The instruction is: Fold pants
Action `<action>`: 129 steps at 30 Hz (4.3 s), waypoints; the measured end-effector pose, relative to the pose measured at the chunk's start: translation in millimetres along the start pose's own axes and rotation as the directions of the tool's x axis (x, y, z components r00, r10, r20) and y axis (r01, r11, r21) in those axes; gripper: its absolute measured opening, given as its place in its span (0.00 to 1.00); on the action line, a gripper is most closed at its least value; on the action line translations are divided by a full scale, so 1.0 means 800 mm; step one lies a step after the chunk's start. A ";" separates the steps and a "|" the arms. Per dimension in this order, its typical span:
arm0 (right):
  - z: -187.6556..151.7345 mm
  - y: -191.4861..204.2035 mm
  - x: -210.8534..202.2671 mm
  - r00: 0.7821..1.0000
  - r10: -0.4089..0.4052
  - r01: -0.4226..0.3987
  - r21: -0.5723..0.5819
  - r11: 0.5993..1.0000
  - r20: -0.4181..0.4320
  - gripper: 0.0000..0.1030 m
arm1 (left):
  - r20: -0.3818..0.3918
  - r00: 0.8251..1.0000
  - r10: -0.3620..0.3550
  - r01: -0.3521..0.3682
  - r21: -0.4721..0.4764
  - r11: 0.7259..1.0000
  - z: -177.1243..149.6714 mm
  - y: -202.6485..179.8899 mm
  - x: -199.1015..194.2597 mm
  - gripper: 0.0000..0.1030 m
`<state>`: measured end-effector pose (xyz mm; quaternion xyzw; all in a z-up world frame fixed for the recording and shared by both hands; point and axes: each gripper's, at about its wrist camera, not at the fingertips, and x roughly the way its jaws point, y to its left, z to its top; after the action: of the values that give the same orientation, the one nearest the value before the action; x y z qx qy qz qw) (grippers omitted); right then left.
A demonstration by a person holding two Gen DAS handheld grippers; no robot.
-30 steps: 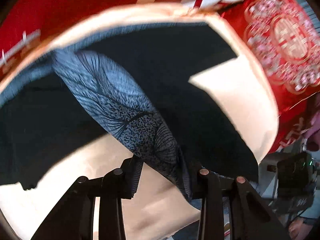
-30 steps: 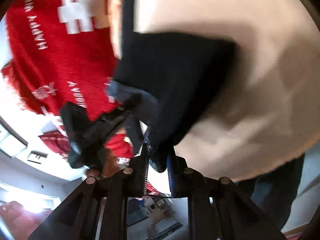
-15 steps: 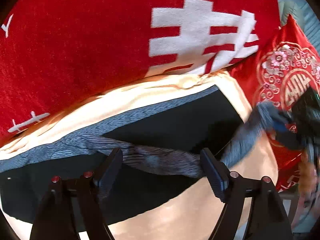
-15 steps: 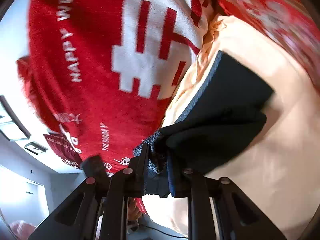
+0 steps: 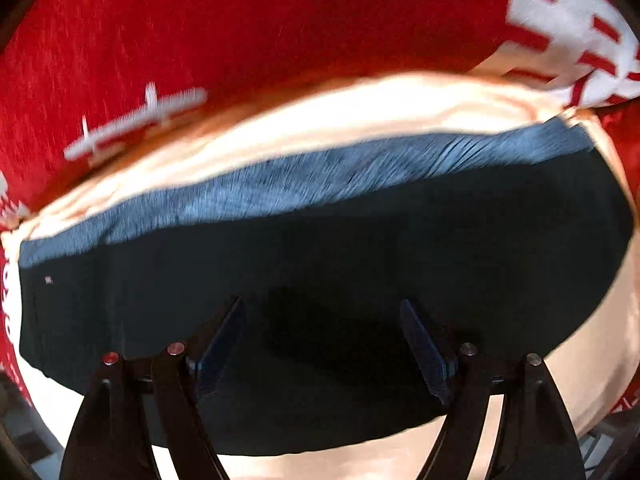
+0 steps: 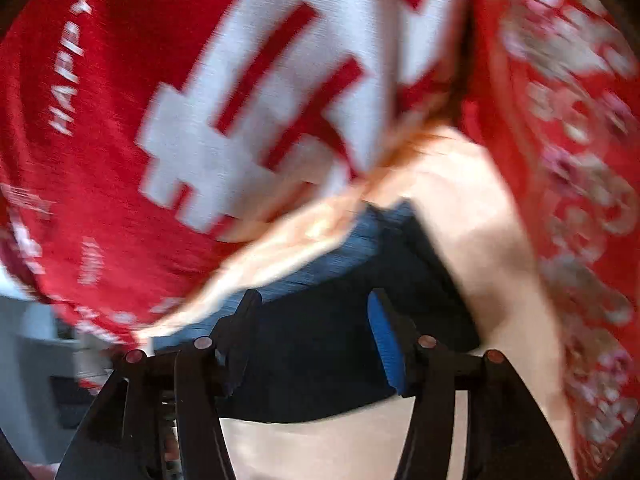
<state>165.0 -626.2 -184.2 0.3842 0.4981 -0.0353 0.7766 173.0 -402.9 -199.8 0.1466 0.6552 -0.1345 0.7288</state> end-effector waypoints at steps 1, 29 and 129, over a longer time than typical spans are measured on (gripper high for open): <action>-0.005 -0.007 0.004 0.999 -0.041 0.041 -0.001 0.999 -0.010 0.57 | -0.011 1.000 0.006 -0.006 -0.003 1.000 -0.003 0.002 0.006 0.78; 0.063 -0.039 0.078 0.926 -0.377 0.363 -0.258 0.896 -0.009 0.06 | 0.036 0.997 0.071 -0.067 -0.094 0.993 0.005 -0.002 0.016 0.88; -0.287 0.665 0.460 0.873 -0.206 -0.238 -0.755 0.611 -0.442 0.14 | 0.200 0.972 0.121 -0.043 -0.356 0.934 -0.165 0.510 0.004 0.99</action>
<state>410.4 13.2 -228.0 0.0023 0.6365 0.2928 0.7135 211.0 24.5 -200.9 0.0267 0.5776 -0.0009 0.8159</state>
